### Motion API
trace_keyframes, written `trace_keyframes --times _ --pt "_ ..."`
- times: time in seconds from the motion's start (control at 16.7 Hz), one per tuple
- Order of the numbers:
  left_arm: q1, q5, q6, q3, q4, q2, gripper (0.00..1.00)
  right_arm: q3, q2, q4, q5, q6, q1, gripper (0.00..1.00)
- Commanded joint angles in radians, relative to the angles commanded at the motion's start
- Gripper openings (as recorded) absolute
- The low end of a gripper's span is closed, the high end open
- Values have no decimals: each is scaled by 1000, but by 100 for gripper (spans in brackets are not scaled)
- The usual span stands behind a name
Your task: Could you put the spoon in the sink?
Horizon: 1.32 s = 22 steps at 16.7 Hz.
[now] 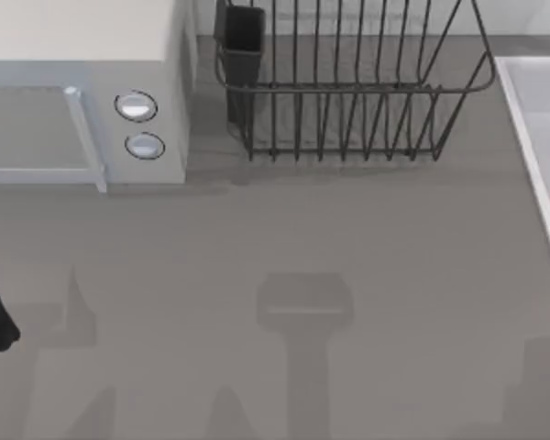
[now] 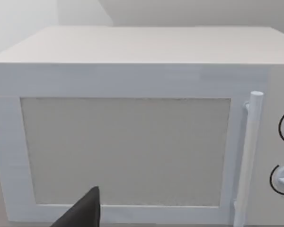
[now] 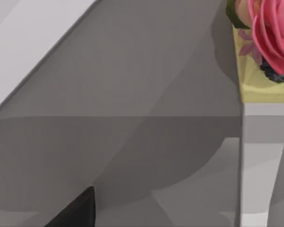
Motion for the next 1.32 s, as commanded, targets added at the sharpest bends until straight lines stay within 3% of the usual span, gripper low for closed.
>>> trace_keyframes --times 0.42,0.9,1.32 --pt "0 0 0 0 0 0 100 0 0 0 0 0 0 2" --pt "0 0 0 0 0 0 100 0 0 0 0 0 0 0" --pt "0 0 0 0 0 0 100 155 -129 -255 12 -1 3 0"
